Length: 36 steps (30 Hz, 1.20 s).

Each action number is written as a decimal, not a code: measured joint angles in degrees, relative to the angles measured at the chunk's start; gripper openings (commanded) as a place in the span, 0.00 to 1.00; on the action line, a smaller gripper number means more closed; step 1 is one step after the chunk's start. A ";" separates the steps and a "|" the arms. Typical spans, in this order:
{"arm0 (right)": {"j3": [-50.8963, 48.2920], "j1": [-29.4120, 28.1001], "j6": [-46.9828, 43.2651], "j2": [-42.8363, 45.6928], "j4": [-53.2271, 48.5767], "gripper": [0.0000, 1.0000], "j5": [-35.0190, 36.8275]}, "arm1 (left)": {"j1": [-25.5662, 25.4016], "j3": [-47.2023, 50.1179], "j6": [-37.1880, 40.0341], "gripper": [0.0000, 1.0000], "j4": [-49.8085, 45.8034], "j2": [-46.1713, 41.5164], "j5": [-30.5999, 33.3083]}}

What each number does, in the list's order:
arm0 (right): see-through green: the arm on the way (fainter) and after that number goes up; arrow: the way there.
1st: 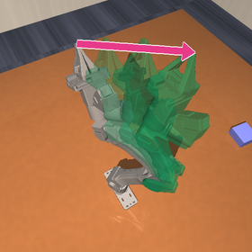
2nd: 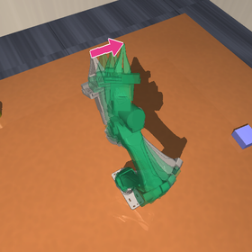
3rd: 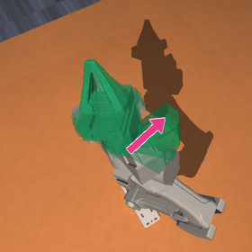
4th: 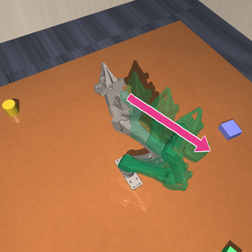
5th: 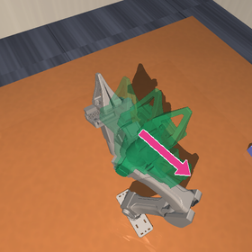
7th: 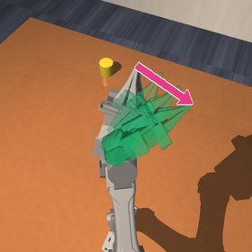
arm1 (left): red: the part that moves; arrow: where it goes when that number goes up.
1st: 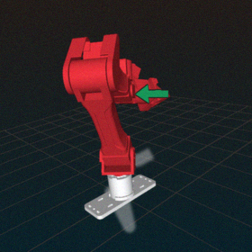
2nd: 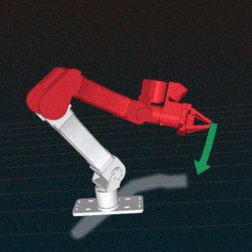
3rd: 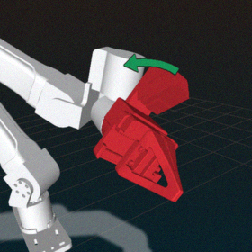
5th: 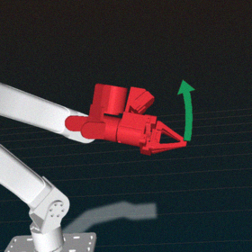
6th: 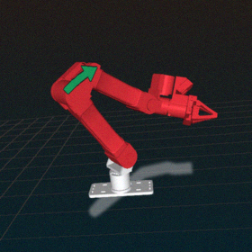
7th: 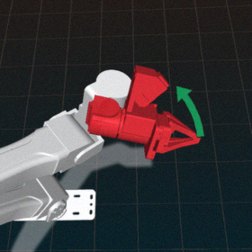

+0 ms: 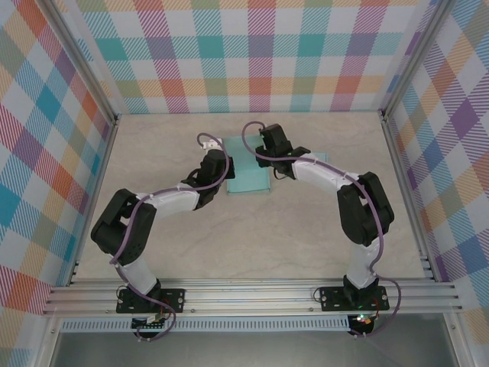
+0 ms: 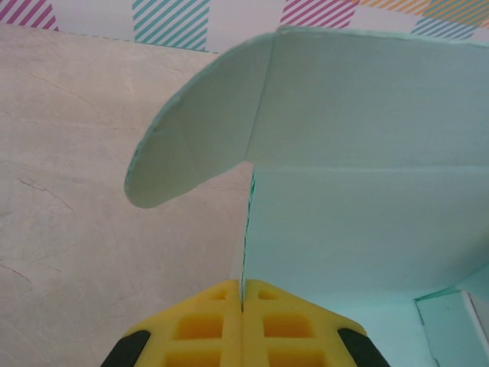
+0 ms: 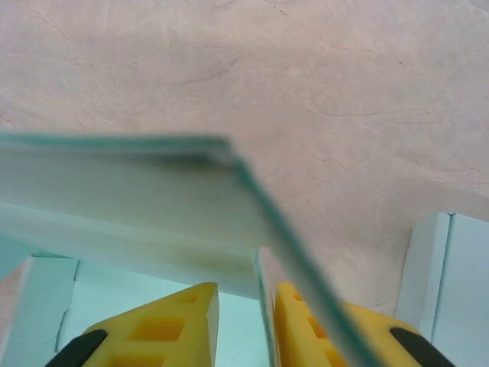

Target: Fold the paper box

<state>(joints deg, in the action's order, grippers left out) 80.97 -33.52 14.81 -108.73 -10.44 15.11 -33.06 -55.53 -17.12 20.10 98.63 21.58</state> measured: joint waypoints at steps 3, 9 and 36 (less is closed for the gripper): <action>0.00 0.44 1.53 -0.09 0.04 0.26 -0.83 | -0.33 -0.22 -0.02 0.00 0.42 0.74 0.92; 0.00 0.79 5.29 -0.44 0.63 0.33 -2.38 | -1.84 -0.24 -1.73 0.00 2.58 2.34 4.83; 3.91 3.19 9.99 -4.61 0.83 0.32 -4.24 | -2.71 -8.04 -5.84 0.00 3.89 9.73 10.54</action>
<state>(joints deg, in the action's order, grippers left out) 84.88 -30.33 24.80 -113.34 -9.61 10.87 -35.77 -63.57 -22.96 23.99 108.36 32.12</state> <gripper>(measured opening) 0.319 0.049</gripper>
